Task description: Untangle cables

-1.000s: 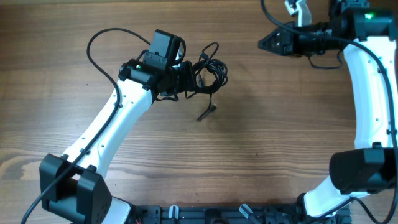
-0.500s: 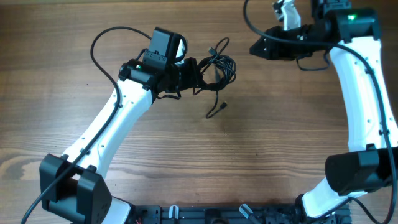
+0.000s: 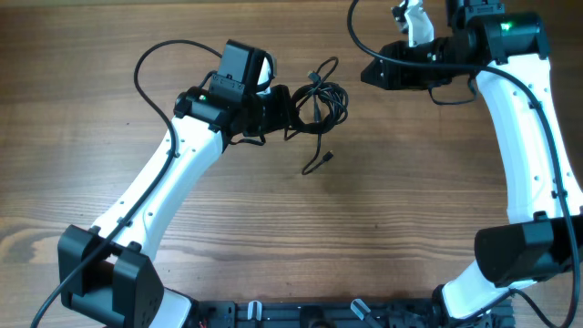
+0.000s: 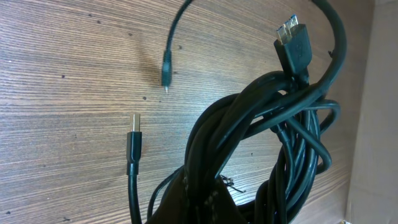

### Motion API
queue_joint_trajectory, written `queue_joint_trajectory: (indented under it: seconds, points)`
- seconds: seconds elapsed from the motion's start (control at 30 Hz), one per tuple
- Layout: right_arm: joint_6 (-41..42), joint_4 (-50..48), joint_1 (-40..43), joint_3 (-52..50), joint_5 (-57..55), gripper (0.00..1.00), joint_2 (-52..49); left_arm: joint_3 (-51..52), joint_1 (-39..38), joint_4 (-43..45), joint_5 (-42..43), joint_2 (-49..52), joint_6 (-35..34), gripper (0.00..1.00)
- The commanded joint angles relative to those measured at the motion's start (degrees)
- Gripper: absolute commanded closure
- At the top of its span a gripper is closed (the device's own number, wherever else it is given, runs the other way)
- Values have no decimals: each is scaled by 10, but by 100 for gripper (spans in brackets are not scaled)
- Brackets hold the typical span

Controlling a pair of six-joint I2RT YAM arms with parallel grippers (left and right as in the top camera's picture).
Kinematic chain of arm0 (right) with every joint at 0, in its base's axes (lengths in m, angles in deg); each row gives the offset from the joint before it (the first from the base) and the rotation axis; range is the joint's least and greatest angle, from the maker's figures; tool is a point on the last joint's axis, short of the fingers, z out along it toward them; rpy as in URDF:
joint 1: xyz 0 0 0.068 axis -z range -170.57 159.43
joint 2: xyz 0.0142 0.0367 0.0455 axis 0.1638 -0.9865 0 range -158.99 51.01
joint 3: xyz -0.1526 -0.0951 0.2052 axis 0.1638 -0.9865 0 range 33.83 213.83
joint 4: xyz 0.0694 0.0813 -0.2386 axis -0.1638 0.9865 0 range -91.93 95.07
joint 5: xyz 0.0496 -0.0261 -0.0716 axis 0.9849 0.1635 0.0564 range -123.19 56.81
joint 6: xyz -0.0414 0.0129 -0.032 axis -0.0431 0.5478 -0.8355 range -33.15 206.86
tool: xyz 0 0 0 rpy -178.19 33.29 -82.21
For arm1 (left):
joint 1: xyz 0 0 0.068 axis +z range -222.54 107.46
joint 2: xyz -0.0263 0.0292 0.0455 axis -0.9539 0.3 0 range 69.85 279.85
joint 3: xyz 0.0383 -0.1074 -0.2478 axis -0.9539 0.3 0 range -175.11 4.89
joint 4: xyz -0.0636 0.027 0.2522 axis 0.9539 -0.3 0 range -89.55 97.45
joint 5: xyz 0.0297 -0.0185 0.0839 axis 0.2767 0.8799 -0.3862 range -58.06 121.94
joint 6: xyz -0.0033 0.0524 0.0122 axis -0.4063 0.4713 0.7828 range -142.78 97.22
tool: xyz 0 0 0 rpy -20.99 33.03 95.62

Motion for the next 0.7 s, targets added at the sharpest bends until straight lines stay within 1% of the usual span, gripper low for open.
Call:
queue_joint_trajectory:
  seconds: [0.0, 0.33, 0.57, 0.67]
  points:
    - [3, -1, 0, 3, -5, 59, 3, -1, 0, 7, 15, -5, 5, 96]
    - [18, -5, -1, 3, -5, 59, -1, -1, 0, 22, 23, -5, -6, 96]
    - [18, -27, -23, 3, -5, 59, -22, -1, 0, 66, 85, -5, -7, 96]
    - [16, -37, -23, 3, -2, 59, -34, -1, 0, 76, 95, -5, -24, 96]
